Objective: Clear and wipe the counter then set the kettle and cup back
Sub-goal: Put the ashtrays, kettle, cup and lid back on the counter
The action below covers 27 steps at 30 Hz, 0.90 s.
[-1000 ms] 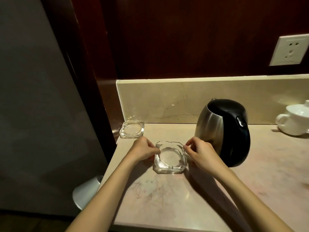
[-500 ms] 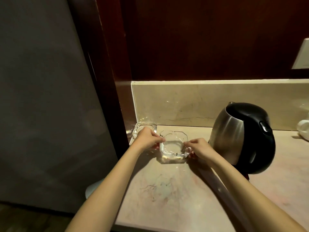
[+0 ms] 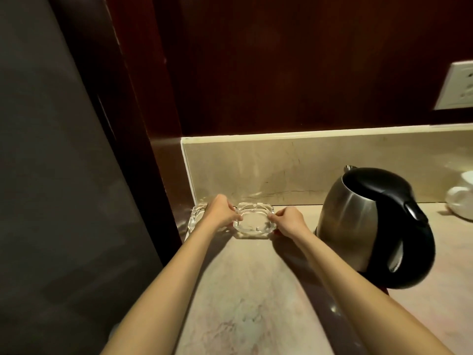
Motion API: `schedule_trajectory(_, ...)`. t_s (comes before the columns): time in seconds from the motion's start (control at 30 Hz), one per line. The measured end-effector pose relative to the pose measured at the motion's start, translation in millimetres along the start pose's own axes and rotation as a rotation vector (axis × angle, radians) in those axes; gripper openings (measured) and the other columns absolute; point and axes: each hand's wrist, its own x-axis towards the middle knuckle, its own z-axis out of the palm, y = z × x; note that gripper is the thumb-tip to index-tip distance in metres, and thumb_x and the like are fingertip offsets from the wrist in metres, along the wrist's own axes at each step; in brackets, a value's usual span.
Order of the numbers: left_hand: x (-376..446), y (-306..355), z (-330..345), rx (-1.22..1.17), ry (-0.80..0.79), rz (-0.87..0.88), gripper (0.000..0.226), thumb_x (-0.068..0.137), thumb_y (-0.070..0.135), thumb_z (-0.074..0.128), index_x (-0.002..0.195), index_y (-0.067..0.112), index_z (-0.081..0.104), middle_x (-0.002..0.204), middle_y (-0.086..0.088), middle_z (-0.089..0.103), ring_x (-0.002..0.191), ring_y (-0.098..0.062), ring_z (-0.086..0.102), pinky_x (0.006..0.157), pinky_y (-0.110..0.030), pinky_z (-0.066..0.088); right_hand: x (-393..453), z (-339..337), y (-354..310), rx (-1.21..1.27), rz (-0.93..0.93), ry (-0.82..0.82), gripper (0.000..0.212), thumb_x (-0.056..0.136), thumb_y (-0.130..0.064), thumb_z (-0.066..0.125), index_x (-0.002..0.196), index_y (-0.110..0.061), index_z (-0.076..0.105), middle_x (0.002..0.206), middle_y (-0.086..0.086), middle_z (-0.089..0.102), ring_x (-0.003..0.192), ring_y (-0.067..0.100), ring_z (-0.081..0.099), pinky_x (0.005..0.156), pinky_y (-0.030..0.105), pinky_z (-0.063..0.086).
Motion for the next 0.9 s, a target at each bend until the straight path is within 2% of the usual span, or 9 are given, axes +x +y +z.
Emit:
schedule_trajectory(0.1, 5.7, 0.0, 1.1, 0.067, 0.045, 0.057, 0.013, 0.073, 0.01, 0.078, 0.085, 0.007, 0.075, 0.072, -0.005, 0.068, 0.069, -0.016, 0.064, 0.06, -0.023, 0.046, 6.3, 4.4, 2.0, 0.022, 0.0, 0.004, 0.034, 0.09, -0.027, 0.063, 0.066, -0.004, 0.066, 0.064, 0.014, 0.066, 0.077, 0.031, 0.068, 0.077, 0.035, 0.05)
schedule_trajectory(0.17, 8.0, 1.8, 1.1, 0.097, 0.033, 0.091, 0.013, 0.072, 0.008, 0.077, 0.085, 0.009, 0.076, 0.08, -0.008, 0.073, 0.078, -0.019, 0.066, 0.071, -0.026, 0.052, 9.3, 6.3, 1.1, 0.011, -0.005, 0.016, 0.03, 0.09, -0.025, 0.063, 0.07, -0.004, 0.067, 0.066, 0.014, 0.065, 0.078, 0.032, 0.067, 0.073, 0.035, 0.047)
schedule_trajectory(0.23, 9.9, 2.5, 1.8, 0.093, 0.002, 0.106, 0.015, 0.071, 0.008, 0.078, 0.086, 0.008, 0.075, 0.079, -0.009, 0.073, 0.071, -0.018, 0.066, 0.072, -0.028, 0.054, 10.3, 9.6, -2.0, -0.006, -0.01, 0.011, 0.026, 0.091, -0.023, 0.062, 0.072, -0.006, 0.067, 0.066, 0.009, 0.062, 0.076, 0.027, 0.061, 0.068, 0.032, 0.041)
schedule_trajectory(0.3, 12.3, 1.0, 2.2, 0.077, 0.005, 0.113, 0.015, 0.071, 0.008, 0.078, 0.085, 0.008, 0.074, 0.079, -0.009, 0.074, 0.064, -0.016, 0.064, 0.069, -0.026, 0.053, 12.2, 14.4, -4.0, 0.002, -0.011, 0.018, 0.025, 0.09, -0.025, 0.064, 0.076, -0.005, 0.069, 0.075, 0.013, 0.068, 0.08, 0.028, 0.064, 0.072, 0.032, 0.044)
schedule_trajectory(0.4, 12.9, -5.2, 0.3, 0.077, 0.02, 0.139, 0.015, 0.073, 0.012, 0.078, 0.088, 0.01, 0.074, 0.085, -0.006, 0.073, 0.076, -0.016, 0.065, 0.072, -0.027, 0.052, 18.5, 20.5, -1.4, 0.027, -0.002, 0.043, 0.021, 0.086, -0.03, 0.068, 0.082, -0.009, 0.07, 0.089, 0.015, 0.072, 0.089, 0.032, 0.068, 0.081, 0.034, 0.051)
schedule_trajectory(0.47, 11.1, -10.5, -1.9, 0.061, 0.019, 0.152, 0.018, 0.074, 0.013, 0.078, 0.091, 0.011, 0.075, 0.087, -0.005, 0.073, 0.082, -0.016, 0.066, 0.076, -0.028, 0.054, 21.4, 21.2, 0.3, 0.055, -0.002, 0.055, 0.026, 0.084, -0.031, 0.071, 0.096, -0.009, 0.07, 0.098, 0.014, 0.072, 0.093, 0.033, 0.068, 0.086, 0.038, 0.053)
schedule_trajectory(0.6, 0.3, -18.3, -5.6, -0.001, -0.008, 0.172, 0.017, 0.073, 0.011, 0.078, 0.089, 0.012, 0.075, 0.084, -0.004, 0.074, 0.073, -0.014, 0.068, 0.073, -0.029, 0.057, 23.2, 19.9, 1.6, 0.043, 0.014, 0.056, 0.039, 0.084, -0.039, 0.068, 0.11, -0.01, 0.063, 0.108, 0.014, 0.068, 0.097, 0.034, 0.066, 0.088, 0.038, 0.052)
schedule_trajectory(0.7, -13.5, -21.9, -6.6, -0.097, -0.06, 0.154, 0.015, 0.076, 0.005, 0.076, 0.09, 0.009, 0.071, 0.083, -0.007, 0.073, 0.071, -0.019, 0.071, 0.064, -0.031, 0.06, 11.9, 15.3, 0.2, 0.011, -0.014, 0.043, 0.037, 0.088, -0.039, 0.063, 0.112, -0.011, 0.058, 0.104, 0.014, 0.068, 0.09, 0.031, 0.066, 0.083, 0.034, 0.05)
schedule_trajectory(0.9, -38.4, -23.9, 2.4, -0.094, -0.17, 0.182, 0.014, 0.076, 0.005, 0.075, 0.087, 0.013, 0.071, 0.08, -0.005, 0.072, 0.065, -0.013, 0.068, 0.063, -0.023, 0.058, -42.9, -4.1, 7.1, -0.05, -0.154, -0.036, 0.023, 0.089, -0.031, 0.061, 0.105, -0.014, 0.057, 0.079, 0.003, 0.069, 0.068, 0.016, 0.063, 0.077, 0.036, 0.053)
